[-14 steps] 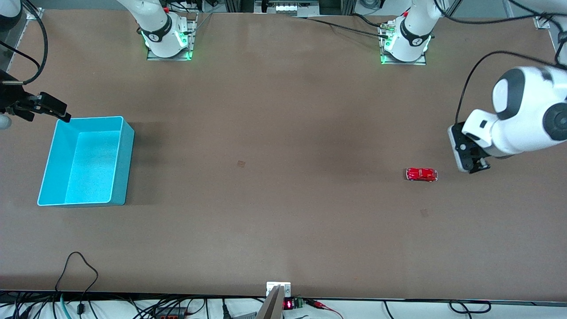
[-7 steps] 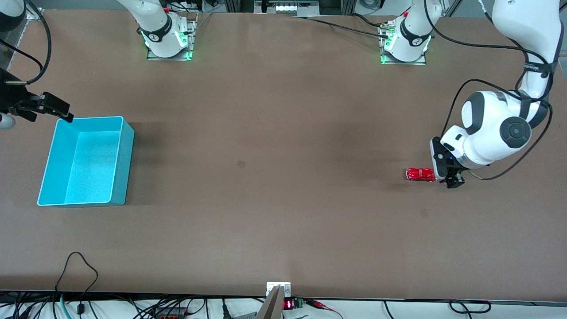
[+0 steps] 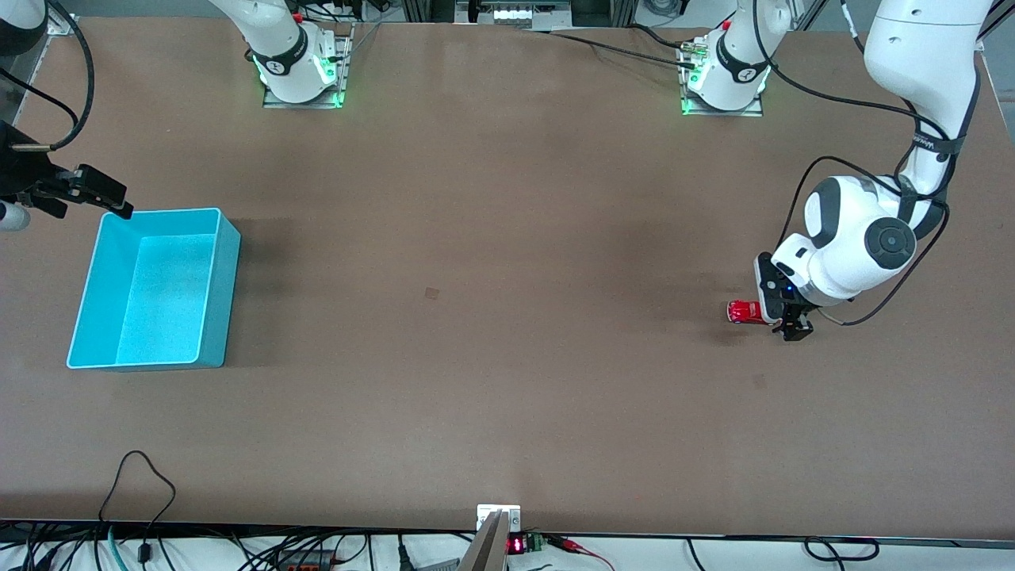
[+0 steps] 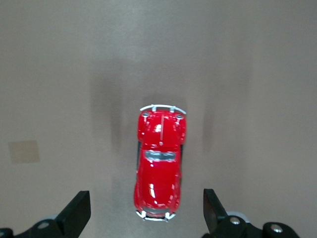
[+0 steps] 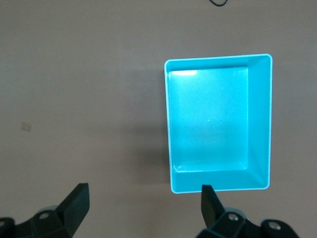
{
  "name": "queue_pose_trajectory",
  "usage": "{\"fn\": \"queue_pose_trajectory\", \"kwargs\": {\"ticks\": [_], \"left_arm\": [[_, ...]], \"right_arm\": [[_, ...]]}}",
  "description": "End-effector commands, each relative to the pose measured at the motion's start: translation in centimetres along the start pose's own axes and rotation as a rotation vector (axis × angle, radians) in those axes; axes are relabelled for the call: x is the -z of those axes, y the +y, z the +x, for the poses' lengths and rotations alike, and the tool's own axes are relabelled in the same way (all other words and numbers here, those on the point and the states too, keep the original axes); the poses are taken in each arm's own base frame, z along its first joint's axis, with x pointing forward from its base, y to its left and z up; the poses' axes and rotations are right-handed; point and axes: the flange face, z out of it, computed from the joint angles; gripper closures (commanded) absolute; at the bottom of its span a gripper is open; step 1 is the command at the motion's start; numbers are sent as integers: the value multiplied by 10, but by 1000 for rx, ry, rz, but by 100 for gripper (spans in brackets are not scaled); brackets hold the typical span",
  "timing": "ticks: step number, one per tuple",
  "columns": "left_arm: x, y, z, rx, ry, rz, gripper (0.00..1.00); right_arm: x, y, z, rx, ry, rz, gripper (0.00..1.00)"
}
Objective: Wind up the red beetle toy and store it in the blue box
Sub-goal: 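Lower the left gripper over the red beetle car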
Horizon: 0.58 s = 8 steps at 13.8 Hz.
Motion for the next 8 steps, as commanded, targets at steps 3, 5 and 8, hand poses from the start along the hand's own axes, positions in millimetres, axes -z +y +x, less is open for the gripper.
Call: {"fn": "queue_pose_trajectory", "kwargs": {"ticks": [3, 5, 8], "left_arm": [[-5, 3, 4, -39, -5, 7, 26], [-8, 6, 10, -47, -1, -1, 34], [-14, 8, 10, -47, 0, -12, 38]], "right_arm": [[12, -3, -1, 5, 27, 10, 0], [14, -1, -2, 5, 31, 2, 0], [17, -1, -1, 13, 31, -1, 0]]}}
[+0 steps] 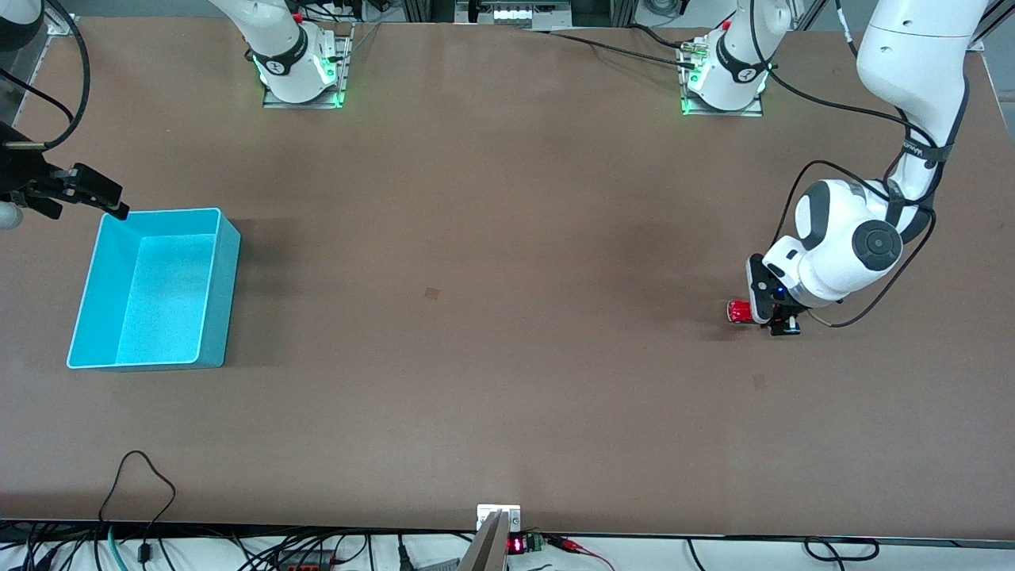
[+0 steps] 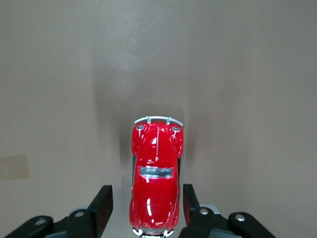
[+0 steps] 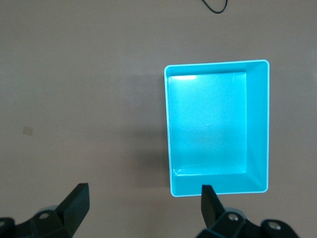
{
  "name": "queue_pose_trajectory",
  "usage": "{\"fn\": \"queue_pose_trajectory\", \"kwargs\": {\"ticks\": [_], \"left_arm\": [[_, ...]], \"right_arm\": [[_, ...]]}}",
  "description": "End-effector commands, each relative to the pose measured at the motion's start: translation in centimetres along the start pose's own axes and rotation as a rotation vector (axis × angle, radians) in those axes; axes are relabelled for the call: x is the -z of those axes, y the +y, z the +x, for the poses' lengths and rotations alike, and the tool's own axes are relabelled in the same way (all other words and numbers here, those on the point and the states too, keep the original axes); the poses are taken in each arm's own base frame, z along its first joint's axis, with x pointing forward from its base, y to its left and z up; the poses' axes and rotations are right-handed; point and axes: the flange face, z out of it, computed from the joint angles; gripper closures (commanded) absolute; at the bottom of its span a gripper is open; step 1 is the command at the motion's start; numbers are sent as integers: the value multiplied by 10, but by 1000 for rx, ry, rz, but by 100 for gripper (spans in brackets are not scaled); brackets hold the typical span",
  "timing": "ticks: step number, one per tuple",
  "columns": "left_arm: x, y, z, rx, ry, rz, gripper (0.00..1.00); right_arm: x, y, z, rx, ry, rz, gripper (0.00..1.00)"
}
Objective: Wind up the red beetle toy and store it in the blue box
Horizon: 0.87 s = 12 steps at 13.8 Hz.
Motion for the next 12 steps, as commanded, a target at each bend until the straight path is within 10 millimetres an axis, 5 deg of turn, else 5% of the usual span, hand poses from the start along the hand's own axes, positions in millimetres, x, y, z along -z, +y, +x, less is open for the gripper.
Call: {"fn": "queue_pose_trajectory", "kwargs": {"ticks": [1, 5, 8, 12], "left_arm": [[-6, 3, -1, -27, -7, -3, 38], [-7, 3, 0, -28, -6, -2, 41], [-14, 4, 0, -28, -5, -13, 64], [-15, 4, -1, -27, -6, -14, 77]], "right_arm": [[6, 1, -2, 14, 1, 0, 0], [-6, -1, -2, 20, -40, 0, 0], [-7, -3, 0, 22, -39, 0, 0], [-10, 5, 0, 6, -48, -1, 0]]}}
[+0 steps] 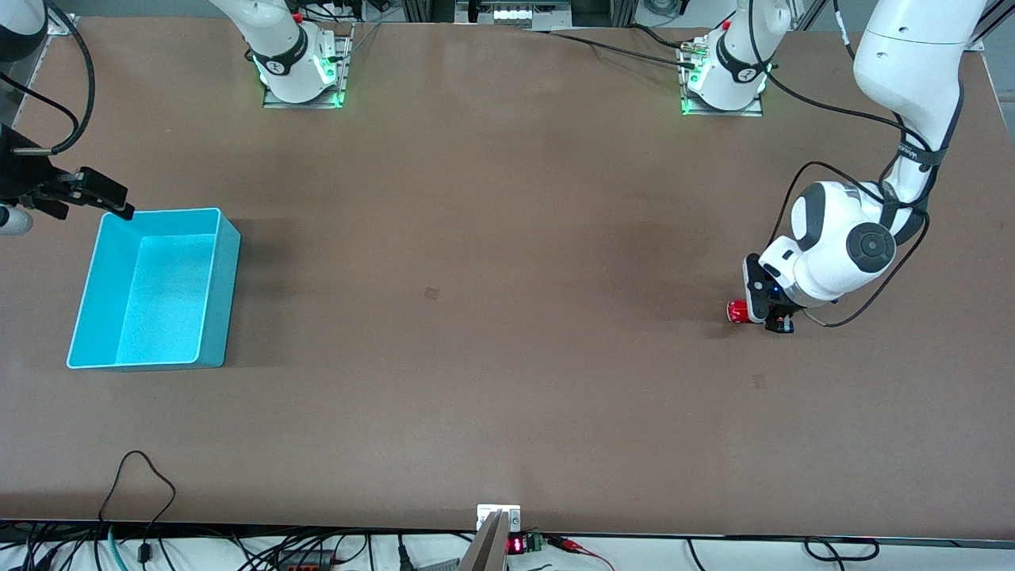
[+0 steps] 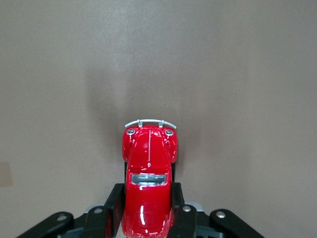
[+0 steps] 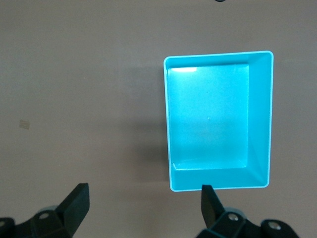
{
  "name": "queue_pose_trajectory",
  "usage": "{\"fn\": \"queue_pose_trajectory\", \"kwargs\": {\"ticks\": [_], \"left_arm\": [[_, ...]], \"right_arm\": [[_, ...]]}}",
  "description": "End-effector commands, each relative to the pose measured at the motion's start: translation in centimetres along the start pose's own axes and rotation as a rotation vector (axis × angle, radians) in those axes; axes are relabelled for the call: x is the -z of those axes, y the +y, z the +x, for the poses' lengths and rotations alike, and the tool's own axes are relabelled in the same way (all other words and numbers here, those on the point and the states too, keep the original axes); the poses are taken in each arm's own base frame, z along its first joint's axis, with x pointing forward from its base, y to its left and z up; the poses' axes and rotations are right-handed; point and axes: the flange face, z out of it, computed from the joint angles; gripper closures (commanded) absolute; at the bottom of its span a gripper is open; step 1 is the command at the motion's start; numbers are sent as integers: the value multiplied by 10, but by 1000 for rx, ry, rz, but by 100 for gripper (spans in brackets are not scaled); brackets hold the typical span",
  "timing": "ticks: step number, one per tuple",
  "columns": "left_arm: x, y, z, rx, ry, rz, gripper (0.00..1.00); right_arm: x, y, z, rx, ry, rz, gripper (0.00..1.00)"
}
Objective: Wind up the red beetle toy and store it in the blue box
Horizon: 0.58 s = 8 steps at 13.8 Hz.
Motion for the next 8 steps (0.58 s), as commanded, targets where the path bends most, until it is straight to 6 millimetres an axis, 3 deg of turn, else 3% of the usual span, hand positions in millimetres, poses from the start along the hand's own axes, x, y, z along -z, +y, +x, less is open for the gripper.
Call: {"fn": "queue_pose_trajectory", "kwargs": {"ticks": [1, 6, 8], "left_arm": [[-5, 1, -1, -25, -7, -1, 77], [-10, 2, -3, -22, -7, -13, 76], [-17, 1, -21, 7, -5, -22, 75]], "right_arm": [[3, 2, -1, 7, -4, -1, 0], [2, 2, 2, -1, 11, -1, 0], [4, -1, 3, 2, 21, -3, 0]]}}
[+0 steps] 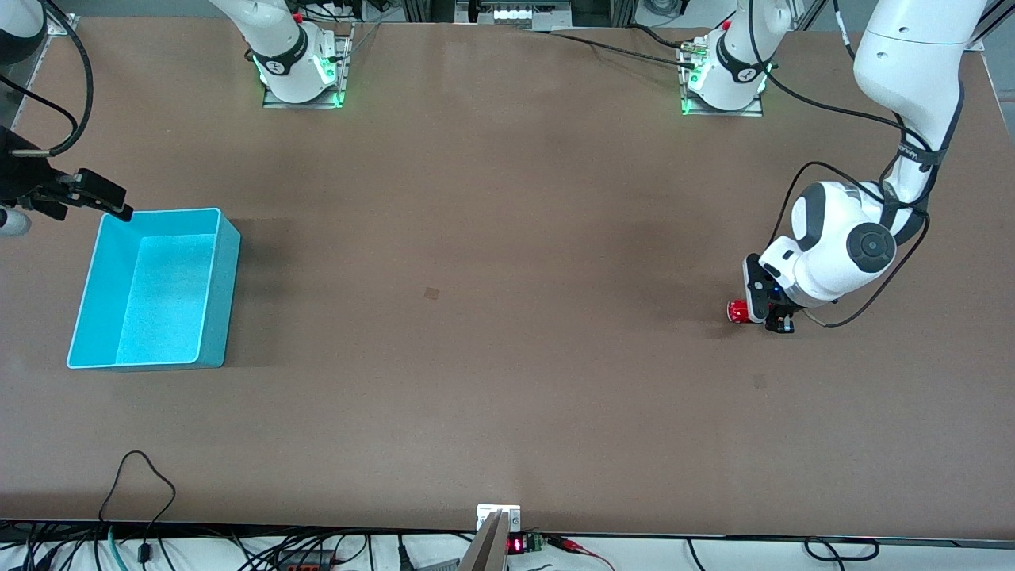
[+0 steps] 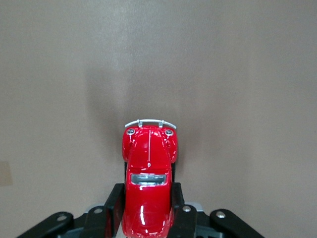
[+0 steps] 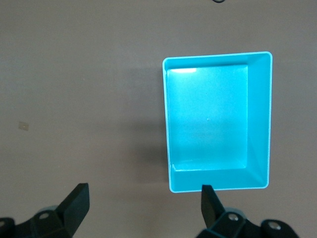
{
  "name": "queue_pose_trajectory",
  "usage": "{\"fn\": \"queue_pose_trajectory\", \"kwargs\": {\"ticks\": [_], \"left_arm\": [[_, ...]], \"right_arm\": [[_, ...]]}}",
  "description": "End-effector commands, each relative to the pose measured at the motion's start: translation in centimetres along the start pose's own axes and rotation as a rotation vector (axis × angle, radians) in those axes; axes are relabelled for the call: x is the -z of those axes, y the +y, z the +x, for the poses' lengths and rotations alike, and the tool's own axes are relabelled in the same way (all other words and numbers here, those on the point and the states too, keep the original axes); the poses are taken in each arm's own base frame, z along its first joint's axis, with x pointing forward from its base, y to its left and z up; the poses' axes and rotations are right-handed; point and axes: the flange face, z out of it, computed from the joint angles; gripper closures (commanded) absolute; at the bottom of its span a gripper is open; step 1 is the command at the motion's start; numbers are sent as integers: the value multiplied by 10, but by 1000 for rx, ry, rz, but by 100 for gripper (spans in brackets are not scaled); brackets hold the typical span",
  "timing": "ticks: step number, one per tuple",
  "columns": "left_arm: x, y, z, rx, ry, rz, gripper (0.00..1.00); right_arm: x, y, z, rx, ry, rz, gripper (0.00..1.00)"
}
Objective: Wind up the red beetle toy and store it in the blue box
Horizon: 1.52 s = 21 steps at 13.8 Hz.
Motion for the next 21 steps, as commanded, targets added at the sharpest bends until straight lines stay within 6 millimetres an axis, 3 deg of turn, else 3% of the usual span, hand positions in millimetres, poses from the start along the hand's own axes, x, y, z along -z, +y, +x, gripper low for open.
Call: {"fn": "queue_pose_trajectory", "kwargs": {"ticks": [1, 3, 7, 11, 21], "left_arm": [[-16, 1, -23, 7, -5, -20, 75], [-16, 1, -31, -22, -4, -20, 73], [-15, 2, -68, -50, -2, -17, 73], [-15, 4, -89, -40, -1, -17, 73], [-10, 7, -149, -63, -2, -2, 73]], "right_arm": [[3, -2, 3, 4, 18, -3, 0], [0, 2, 3, -1, 7, -4, 0], [1, -1, 3, 5, 11, -15, 0], [5, -12, 6, 36, 37, -47, 0], [4, -12, 6, 35, 34, -47, 0]]}}
